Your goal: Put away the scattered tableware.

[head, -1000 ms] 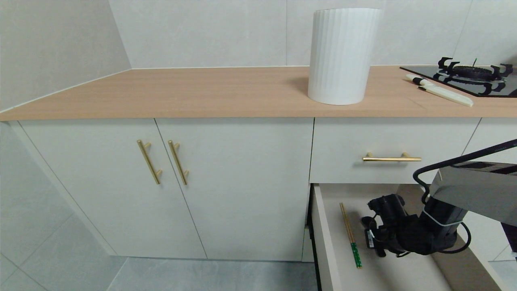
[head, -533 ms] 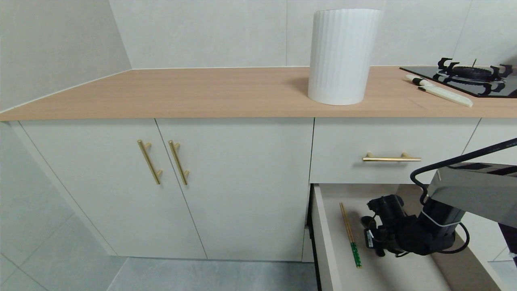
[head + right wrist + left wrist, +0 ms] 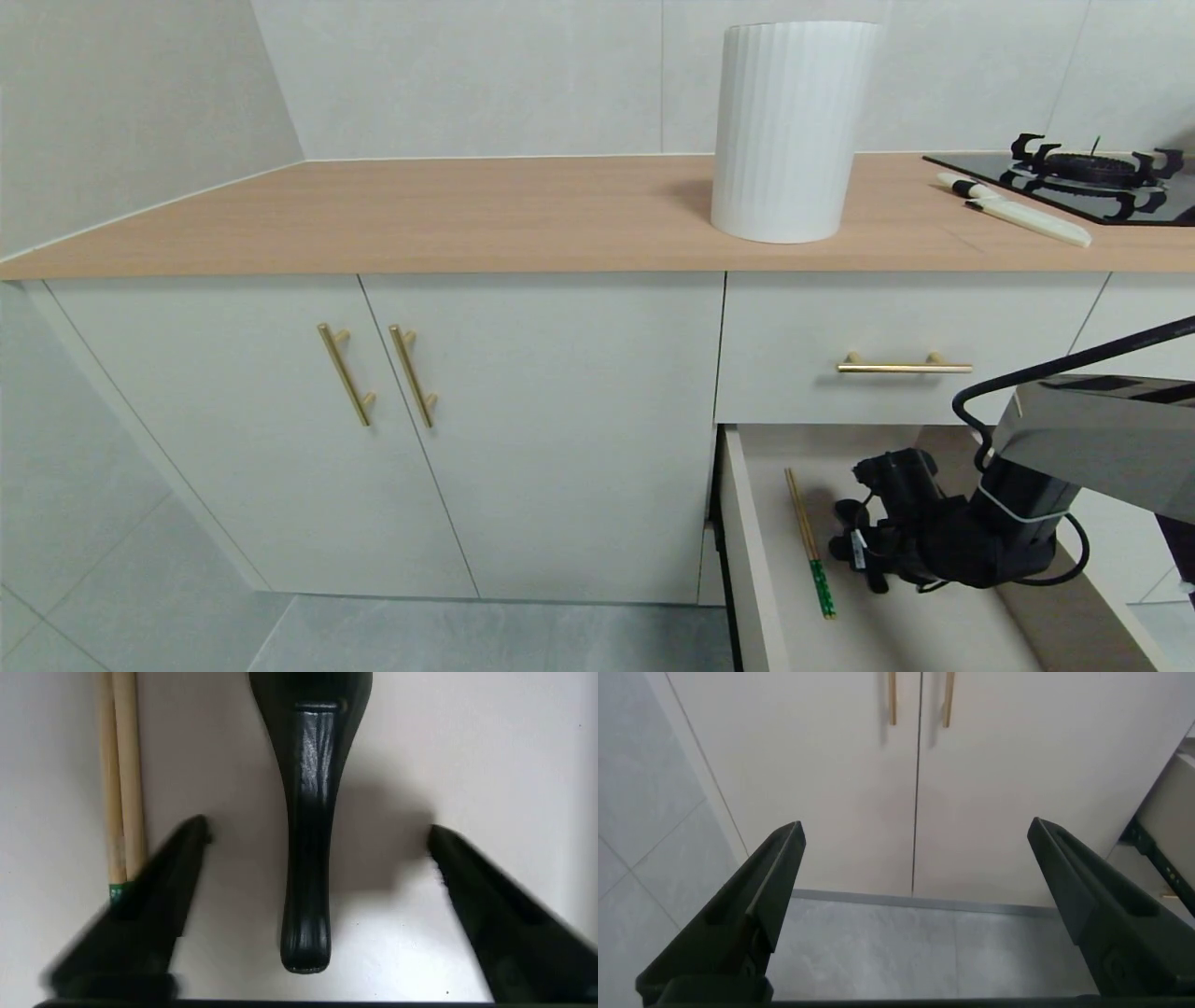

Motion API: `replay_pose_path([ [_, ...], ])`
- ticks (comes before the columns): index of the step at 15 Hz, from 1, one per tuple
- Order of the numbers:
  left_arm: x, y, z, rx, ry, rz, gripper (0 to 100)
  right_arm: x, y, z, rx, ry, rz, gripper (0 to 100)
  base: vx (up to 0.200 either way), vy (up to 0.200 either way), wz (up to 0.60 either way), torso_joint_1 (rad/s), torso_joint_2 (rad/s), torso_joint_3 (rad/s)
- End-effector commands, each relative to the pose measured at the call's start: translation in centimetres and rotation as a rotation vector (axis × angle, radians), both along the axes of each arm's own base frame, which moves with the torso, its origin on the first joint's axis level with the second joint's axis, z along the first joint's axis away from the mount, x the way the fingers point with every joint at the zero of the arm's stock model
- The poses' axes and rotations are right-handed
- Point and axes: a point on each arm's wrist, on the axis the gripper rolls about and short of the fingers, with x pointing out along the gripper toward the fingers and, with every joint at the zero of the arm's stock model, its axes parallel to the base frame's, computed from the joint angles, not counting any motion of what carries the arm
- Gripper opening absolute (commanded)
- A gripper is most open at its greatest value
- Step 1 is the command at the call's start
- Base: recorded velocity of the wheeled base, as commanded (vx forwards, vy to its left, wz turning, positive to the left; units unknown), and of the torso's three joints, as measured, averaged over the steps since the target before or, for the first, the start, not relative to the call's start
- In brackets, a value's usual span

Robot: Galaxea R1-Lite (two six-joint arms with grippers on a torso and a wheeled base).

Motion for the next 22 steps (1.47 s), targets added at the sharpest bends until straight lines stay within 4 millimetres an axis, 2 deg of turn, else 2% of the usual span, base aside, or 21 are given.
replay_pose_path([
  [1, 0.0, 0.0, 0.0, 0.0, 0.0, 0.001, 100, 0.0, 0.1, 1.0, 0.007, -0.023, 0.001, 100, 0.0, 0.0, 0.0, 0.0, 0.0, 0.0],
  [3, 0.0, 0.0, 0.0, 0.0, 0.0, 0.001, 100, -0.6, 0.1, 2.5, 0.016, -0.044, 0.001, 100, 0.0, 0.0, 0.0, 0.0, 0.0, 0.0],
  [4, 0.0, 0.0, 0.0, 0.0, 0.0, 0.001, 100, -0.8, 0.0, 3.9, 0.022, -0.075, 0.002, 100, 0.0, 0.0, 0.0, 0.0, 0.0, 0.0],
  [6, 0.0, 0.0, 0.0, 0.0, -0.002, 0.001, 100, -1.8, -0.3, 8.1, 0.044, -0.16, 0.002, 100, 0.0, 0.0, 0.0, 0.0, 0.0, 0.0],
  [8, 0.0, 0.0, 0.0, 0.0, 0.0, 0.001, 100, -4.2, -0.8, 13.0, 0.057, -0.226, 0.003, 100, 0.0, 0.0, 0.0, 0.0, 0.0, 0.0],
  [9, 0.0, 0.0, 0.0, 0.0, 0.0, 0.001, 100, -5.0, -1.0, 14.6, 0.063, -0.239, 0.007, 100, 0.0, 0.0, 0.0, 0.0, 0.0, 0.0],
  [11, 0.0, 0.0, 0.0, 0.0, 0.0, 0.001, 100, -8.8, -1.7, 19.4, 0.067, -0.244, 0.011, 100, 0.0, 0.0, 0.0, 0.0, 0.0, 0.0],
  [13, 0.0, 0.0, 0.0, 0.0, 0.0, 0.001, 100, -11.7, -1.2, 21.9, 0.076, -0.253, 0.056, 100, 0.0, 0.0, 0.0, 0.0, 0.0, 0.0],
  [17, 0.0, 0.0, 0.0, 0.0, 0.0, 0.001, 100, -15.2, -1.2, 23.4, 0.081, -0.229, 0.091, 100, 0.0, 0.0, 0.0, 0.0, 0.0, 0.0],
  [22, 0.0, 0.0, 0.0, 0.001, 0.0, 0.001, 100, -16.2, -1.4, 21.9, 0.066, -0.141, 0.085, 100, 0.0, 0.0, 0.0, 0.0, 0.0, 0.0],
])
